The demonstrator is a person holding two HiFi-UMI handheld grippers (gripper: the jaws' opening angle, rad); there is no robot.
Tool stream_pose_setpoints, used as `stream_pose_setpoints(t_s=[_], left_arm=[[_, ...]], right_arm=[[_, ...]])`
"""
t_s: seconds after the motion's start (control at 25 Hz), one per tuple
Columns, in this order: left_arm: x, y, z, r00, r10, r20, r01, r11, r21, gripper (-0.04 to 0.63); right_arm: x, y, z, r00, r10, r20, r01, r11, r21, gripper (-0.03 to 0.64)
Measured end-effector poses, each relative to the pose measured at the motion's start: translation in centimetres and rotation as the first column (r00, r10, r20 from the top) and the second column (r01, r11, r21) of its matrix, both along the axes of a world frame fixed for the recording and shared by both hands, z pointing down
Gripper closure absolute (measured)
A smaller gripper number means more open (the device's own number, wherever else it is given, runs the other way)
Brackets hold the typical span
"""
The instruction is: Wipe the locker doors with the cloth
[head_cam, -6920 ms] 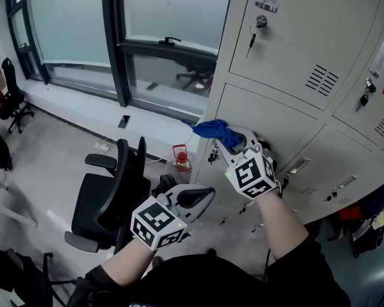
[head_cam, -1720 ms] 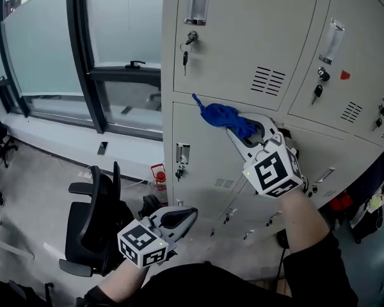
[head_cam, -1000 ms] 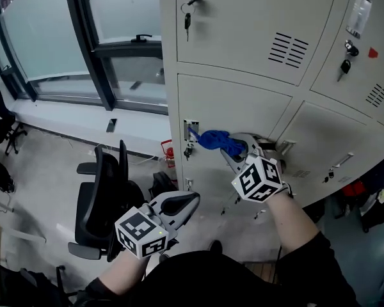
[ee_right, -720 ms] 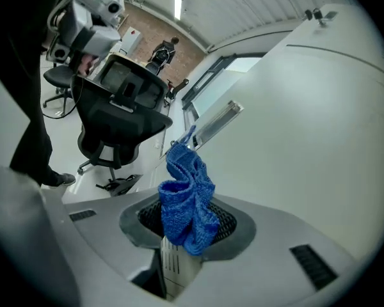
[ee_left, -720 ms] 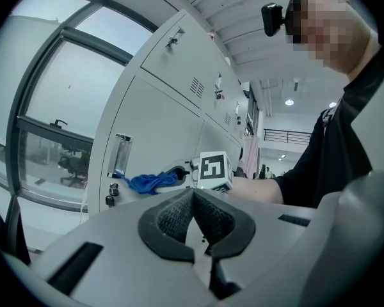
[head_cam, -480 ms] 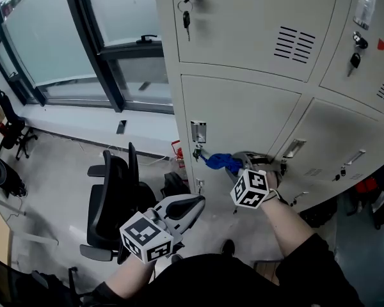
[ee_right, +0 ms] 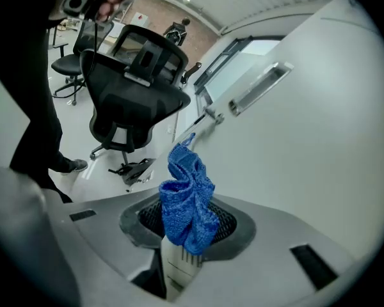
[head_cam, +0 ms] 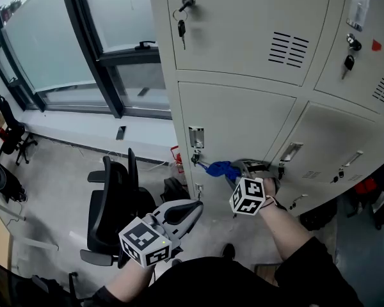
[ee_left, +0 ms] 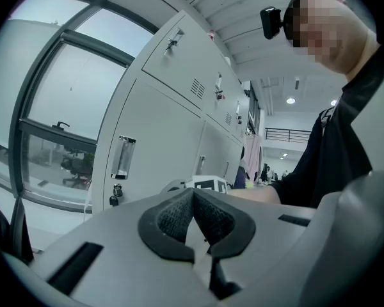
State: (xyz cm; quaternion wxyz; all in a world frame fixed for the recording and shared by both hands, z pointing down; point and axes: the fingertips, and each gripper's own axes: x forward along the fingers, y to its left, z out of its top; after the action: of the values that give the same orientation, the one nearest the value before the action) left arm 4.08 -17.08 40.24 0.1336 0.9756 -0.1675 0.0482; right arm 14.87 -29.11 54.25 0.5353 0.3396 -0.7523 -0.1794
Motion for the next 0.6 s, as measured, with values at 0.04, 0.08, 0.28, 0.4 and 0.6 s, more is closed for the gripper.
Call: stream_pose_setpoints(t_s=[0.04, 0.08, 0.28, 0.4, 0.6], left_arm=[[0.0, 0.0, -0.2, 1.000, 0.004, -0.004, -0.004, 1.000, 0.005, 0.588], [0.1, 0.0, -0.4, 1.000, 0.008, -0.008, -0.008, 1.000, 0.010, 0.588], [1.0, 0.8, -1.9, 0.998, 0.048, -0.026, -0.047, 0.998, 0.052, 0.588], [2.0, 1.2, -2.6, 0.996, 0.080, -0.038, -0.077, 0.995, 0.070, 0.588], [3.5, 2.1, -2.9, 0.990, 0.131, -0.046, -0.127, 0.989, 0.072, 0.588]], right_arm=[[-0.2, 0.2, -2.0, 1.000, -0.006, 0.010, 0.005, 0.999, 0.034, 0.514], [-0.4, 0.5, -4.2, 1.000, -0.016, 0.013, 0.015, 0.997, 0.071, 0.514], [-1.3, 2.5, -17.1, 0.995, -0.089, -0.044, 0.099, 0.949, 0.298, 0.514], [-0.1, 3.2, -24.4, 0.992, -0.085, -0.095, 0.118, 0.895, 0.430, 0.514], [2.9, 3.2, -30.9, 0.986, -0.041, -0.163, 0.123, 0.841, 0.527, 0.514]])
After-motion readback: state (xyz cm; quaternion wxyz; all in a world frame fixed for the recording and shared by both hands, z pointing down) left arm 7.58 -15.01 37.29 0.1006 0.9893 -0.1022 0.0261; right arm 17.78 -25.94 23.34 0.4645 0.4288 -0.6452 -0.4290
